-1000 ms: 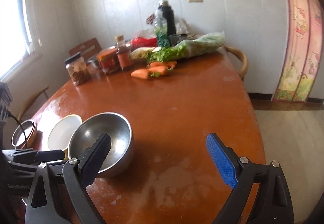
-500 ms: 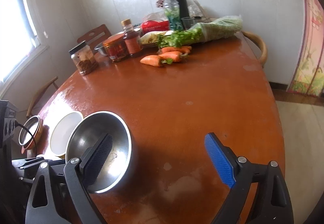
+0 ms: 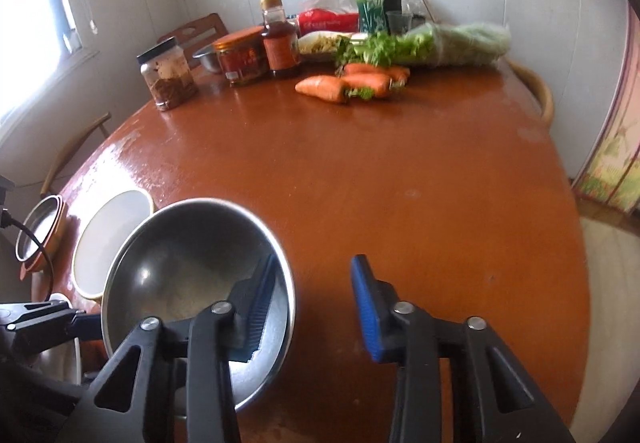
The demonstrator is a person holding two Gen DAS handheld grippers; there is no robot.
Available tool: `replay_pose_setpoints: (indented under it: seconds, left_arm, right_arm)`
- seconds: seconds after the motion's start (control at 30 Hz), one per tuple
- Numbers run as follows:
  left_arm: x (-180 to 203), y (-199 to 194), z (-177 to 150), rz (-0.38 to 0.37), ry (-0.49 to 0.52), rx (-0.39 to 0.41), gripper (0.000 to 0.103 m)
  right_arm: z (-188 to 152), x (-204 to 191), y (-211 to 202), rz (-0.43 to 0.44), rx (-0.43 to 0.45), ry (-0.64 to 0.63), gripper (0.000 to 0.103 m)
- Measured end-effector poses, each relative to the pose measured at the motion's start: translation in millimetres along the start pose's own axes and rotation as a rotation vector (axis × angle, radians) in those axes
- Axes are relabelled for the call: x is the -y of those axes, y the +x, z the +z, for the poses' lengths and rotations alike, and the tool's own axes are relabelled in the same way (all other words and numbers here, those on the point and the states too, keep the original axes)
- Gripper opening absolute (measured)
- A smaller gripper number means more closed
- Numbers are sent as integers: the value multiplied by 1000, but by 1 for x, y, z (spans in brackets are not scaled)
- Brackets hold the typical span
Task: Organize plates and bowls
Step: 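Grasp the steel mixing bowl rim with the left gripper, then lift and tip the mixing bowl, lowering it into the steel basin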
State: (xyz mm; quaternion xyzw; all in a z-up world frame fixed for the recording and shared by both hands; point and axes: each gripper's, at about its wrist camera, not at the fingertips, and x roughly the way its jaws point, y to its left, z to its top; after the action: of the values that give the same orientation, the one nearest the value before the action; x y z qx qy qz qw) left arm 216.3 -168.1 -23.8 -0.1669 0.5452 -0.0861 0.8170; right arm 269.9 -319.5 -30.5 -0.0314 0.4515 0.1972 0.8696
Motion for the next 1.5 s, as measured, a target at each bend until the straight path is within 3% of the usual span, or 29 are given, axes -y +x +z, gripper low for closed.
replay_pose_setpoints:
  seconds: [0.2,0.33,0.63,1.0,1.5]
  left_arm:
    - [3,4,-2,-21,19,-9,64]
    - [6,9,-1,-39,30,-21,54]
    - [17,13,-2,-72,91,-40,40]
    - [13,1,-10,-50,123,-10,38]
    - [-4,-28,-18,-97,119,21,38]
  right_arm:
    - [-13,2,2,21,-17,35,37]
    - [-21,7,2,85,-34,82,32]
    - [-36,15,-13,70,-49,111,29]
    - [-50,-1,-36,65,-29,136,30]
    - [-44,-19,-43,105,-25,186,29]
